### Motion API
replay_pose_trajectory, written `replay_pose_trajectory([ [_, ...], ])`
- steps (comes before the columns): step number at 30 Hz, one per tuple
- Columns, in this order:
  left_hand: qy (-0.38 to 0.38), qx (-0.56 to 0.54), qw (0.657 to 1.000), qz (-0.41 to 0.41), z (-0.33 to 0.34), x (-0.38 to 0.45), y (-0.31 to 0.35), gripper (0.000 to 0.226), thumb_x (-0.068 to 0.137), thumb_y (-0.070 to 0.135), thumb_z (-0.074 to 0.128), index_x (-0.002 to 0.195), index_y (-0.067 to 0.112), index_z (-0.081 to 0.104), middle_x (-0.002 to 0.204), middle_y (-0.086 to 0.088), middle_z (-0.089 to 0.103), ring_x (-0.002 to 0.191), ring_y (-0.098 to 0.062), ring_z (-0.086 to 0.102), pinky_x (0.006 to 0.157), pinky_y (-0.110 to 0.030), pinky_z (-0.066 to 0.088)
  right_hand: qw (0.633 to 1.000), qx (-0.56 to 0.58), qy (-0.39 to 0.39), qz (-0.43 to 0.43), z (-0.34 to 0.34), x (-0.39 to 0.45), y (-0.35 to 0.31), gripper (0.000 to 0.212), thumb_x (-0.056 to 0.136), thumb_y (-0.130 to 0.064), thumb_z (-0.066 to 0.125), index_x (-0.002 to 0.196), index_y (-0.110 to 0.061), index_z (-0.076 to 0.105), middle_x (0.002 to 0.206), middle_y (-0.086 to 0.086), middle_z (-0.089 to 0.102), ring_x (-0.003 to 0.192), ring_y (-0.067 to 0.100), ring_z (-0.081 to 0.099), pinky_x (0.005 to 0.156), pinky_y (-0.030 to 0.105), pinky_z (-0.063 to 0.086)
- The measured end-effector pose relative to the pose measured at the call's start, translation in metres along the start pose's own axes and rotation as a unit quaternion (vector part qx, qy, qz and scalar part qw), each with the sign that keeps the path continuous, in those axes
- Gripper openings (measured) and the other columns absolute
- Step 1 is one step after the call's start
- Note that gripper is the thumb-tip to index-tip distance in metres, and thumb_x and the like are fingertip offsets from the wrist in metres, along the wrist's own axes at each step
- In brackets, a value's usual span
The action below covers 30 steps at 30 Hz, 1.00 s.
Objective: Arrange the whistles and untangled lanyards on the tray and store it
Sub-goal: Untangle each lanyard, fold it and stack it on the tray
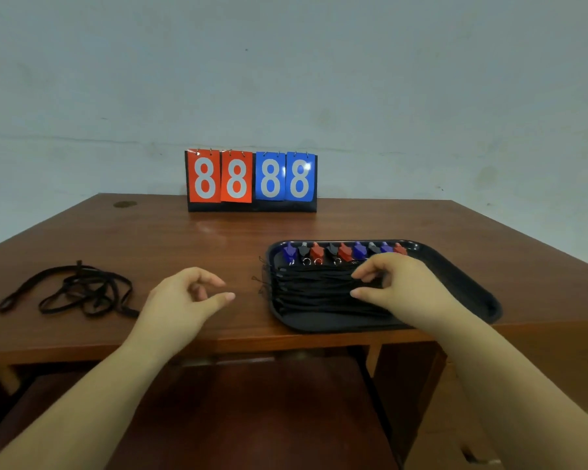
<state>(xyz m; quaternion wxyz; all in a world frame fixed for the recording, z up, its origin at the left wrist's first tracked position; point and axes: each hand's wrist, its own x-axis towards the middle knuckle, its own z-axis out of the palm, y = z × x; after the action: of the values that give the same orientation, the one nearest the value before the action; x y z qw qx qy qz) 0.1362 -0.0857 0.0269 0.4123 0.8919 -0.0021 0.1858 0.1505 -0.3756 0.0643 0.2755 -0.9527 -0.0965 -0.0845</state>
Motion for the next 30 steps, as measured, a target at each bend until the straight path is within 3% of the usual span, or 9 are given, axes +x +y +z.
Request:
replay_pose_trajectory([
  [3,-0.001,0.036,0.999,0.019,-0.033,-0.004,-0.024,0.009,0.08,0.028,0.071,0.084,0.033,0.065,0.088,0.008,0.062,0.083,-0.007,0.057,0.076,-0.029,0.046,0.998,0.021,-0.028,-0.049,0.024,0.003,-0.045,0.017,0.079,-0.032,0.072,0.091,-0.036,0.061,0.089,-0.016,0.06,0.065,-0.004,0.048,0.06,0.012,0.033],
  [7,-0.029,0.144,0.988,0.043,-0.063,-0.008,-0.056,0.022,0.085,0.034,0.064,0.108,0.034,0.065,0.109,0.015,0.059,0.112,-0.009,0.05,0.099,-0.032,0.04,0.991,0.027,-0.074,-0.112,0.073,0.006,-0.103,0.015,0.079,-0.033,0.071,0.093,-0.028,0.066,0.081,-0.015,0.058,0.062,-0.003,0.048,0.061,0.012,0.037],
  [10,-0.035,0.164,0.985,0.044,-0.068,-0.011,-0.073,0.034,0.087,0.037,0.061,0.121,0.032,0.06,0.121,0.014,0.055,0.122,-0.009,0.042,0.105,-0.03,0.032,0.985,0.018,-0.102,-0.141,0.11,0.011,-0.136,0.017,0.08,-0.033,0.07,0.096,-0.027,0.066,0.086,-0.014,0.057,0.071,0.001,0.049,0.073,0.02,0.044],
  [16,-0.016,0.121,0.99,0.067,-0.061,-0.014,-0.092,0.035,0.09,0.035,0.057,0.124,0.03,0.057,0.118,0.013,0.055,0.119,-0.009,0.044,0.103,-0.024,0.029,0.987,-0.019,-0.117,-0.105,0.151,0.021,-0.171,0.042,0.086,-0.039,0.062,0.125,-0.027,0.054,0.114,-0.004,0.055,0.103,0.014,0.055,0.088,0.028,0.045],
  [21,0.028,0.116,0.986,0.117,-0.058,-0.019,-0.098,0.027,0.089,0.031,0.06,0.114,0.027,0.066,0.098,0.012,0.055,0.102,-0.009,0.047,0.093,-0.02,0.033,0.992,-0.015,-0.073,-0.104,0.163,0.018,-0.171,0.009,0.088,-0.037,0.057,0.092,-0.03,0.062,0.096,-0.009,0.054,0.087,0.008,0.052,0.076,0.025,0.043],
  [24,0.05,0.124,0.982,0.133,-0.055,-0.023,-0.1,0.014,0.084,0.031,0.066,0.097,0.027,0.072,0.089,0.012,0.057,0.09,-0.009,0.046,0.087,-0.032,0.042,0.992,0.031,-0.046,-0.114,0.162,0.012,-0.165,0.006,0.088,-0.035,0.058,0.083,-0.032,0.057,0.079,-0.014,0.052,0.073,0.003,0.049,0.065,0.02,0.038],
  [26,0.079,0.131,0.976,0.157,-0.053,-0.024,-0.101,0.007,0.081,0.034,0.069,0.084,0.028,0.07,0.087,0.012,0.056,0.089,-0.008,0.044,0.081,-0.033,0.039,0.991,0.064,-0.037,-0.109,0.158,0.008,-0.161,0.007,0.088,-0.033,0.06,0.081,-0.031,0.057,0.074,-0.013,0.055,0.069,0.002,0.05,0.062,0.018,0.04],
  [30,0.072,0.105,0.975,0.185,-0.052,-0.024,-0.096,0.031,0.084,0.051,0.045,0.081,0.025,0.062,0.089,0.012,0.06,0.094,-0.004,0.048,0.086,-0.022,0.03,0.989,0.115,0.007,-0.089,0.148,-0.001,-0.15,0.01,0.086,-0.029,0.063,0.077,-0.029,0.06,0.075,-0.011,0.061,0.071,0.001,0.055,0.064,0.014,0.042],
])
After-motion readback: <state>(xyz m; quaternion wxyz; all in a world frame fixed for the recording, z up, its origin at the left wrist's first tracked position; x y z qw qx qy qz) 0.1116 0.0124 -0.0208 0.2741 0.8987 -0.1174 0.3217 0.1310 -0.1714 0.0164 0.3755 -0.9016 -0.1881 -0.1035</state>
